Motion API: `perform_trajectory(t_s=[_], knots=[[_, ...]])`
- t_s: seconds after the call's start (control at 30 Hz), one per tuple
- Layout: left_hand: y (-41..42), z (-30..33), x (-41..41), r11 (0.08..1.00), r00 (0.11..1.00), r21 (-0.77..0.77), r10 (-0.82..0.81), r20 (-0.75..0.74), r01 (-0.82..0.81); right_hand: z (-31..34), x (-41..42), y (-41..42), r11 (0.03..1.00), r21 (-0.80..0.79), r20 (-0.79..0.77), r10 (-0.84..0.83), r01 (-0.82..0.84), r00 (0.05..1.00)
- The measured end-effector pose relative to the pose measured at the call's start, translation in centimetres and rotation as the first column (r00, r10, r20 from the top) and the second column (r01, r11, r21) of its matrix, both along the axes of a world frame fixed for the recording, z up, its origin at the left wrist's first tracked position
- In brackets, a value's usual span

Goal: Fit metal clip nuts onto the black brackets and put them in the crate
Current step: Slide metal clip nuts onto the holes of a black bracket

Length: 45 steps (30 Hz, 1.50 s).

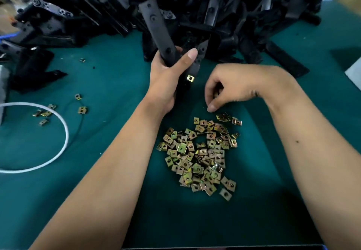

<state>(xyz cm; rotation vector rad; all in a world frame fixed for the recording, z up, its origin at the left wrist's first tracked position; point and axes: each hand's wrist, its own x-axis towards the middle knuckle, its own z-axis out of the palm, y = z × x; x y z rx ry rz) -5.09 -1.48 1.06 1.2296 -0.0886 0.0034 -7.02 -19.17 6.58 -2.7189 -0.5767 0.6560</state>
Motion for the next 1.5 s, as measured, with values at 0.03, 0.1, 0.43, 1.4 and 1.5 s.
perform_trajectory(t_s=[0.03, 0.1, 0.43, 1.4, 1.5], knots=[[0.1, 0.0, 0.0, 1.000, 1.000, 0.005, -0.001, 0.003, 0.001, -0.2, -0.1, -0.1, 1.000, -0.006, 0.024, -0.019, 0.019, 1.000], [0.0, 0.0, 0.0, 1.000, 1.000, -0.005, 0.012, -0.003, -0.012, -0.5, -0.3, -0.2, 0.998, 0.005, 0.078, -0.070, 0.070, 0.994], [0.3, 0.2, 0.3, 0.988, 0.998, -0.147, 0.038, -0.058, -0.046, -5.0, -0.2, 0.9, 0.663, 0.722, 0.258, -0.525, 0.199, 0.811], [0.0, 0.1, -0.1, 0.998, 0.999, -0.046, -0.037, -0.032, 0.035, -5.3, -0.3, 1.4, -0.064, 0.930, -0.343, -0.503, 0.362, 0.793], [0.0, 0.1, -0.2, 0.998, 0.998, -0.049, -0.047, -0.029, 0.045, -5.5, -0.1, 1.3, -0.073, 0.931, -0.346, -0.496, 0.358, 0.797]])
